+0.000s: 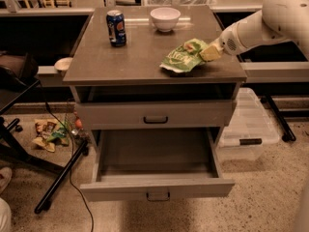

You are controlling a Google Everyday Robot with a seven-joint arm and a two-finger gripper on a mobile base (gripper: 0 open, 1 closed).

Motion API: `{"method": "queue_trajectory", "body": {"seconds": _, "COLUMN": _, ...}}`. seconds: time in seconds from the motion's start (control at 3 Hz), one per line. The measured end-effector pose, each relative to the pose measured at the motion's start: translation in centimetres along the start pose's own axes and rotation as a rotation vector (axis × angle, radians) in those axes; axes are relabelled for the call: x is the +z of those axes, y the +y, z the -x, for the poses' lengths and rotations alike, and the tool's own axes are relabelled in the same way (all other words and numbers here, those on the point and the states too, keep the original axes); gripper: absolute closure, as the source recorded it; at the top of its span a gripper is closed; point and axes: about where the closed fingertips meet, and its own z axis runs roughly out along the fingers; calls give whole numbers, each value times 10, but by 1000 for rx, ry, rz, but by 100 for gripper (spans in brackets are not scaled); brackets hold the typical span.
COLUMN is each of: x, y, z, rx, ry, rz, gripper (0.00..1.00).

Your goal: Place green jalapeno chip bag into middle drawer

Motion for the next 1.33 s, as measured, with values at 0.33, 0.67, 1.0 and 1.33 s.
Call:
{"method": "queue_trajectory", "body": {"seconds": 0.33, "x": -39, "y": 21, "z": -11, "rx": 8, "ry": 8, "rz": -20, "gripper": 100}}
{"method": "queue_trajectory", "body": {"seconds": 0.67, "x": -43, "y": 53, "z": -27, "rx": -5, "ry": -2, "rz": 72, "gripper": 100}}
{"method": "queue_trajectory", "body": {"seconds": 1.0, "x": -44, "y": 55, "z": -29, "rx": -5, "ry": -1, "rz": 75, "gripper": 100}}
{"method": "queue_trajectory", "body": {"seconds": 1.33, "x": -65, "y": 84, "z": -51, "rx": -3, "ry": 14, "rz": 96, "gripper": 100}}
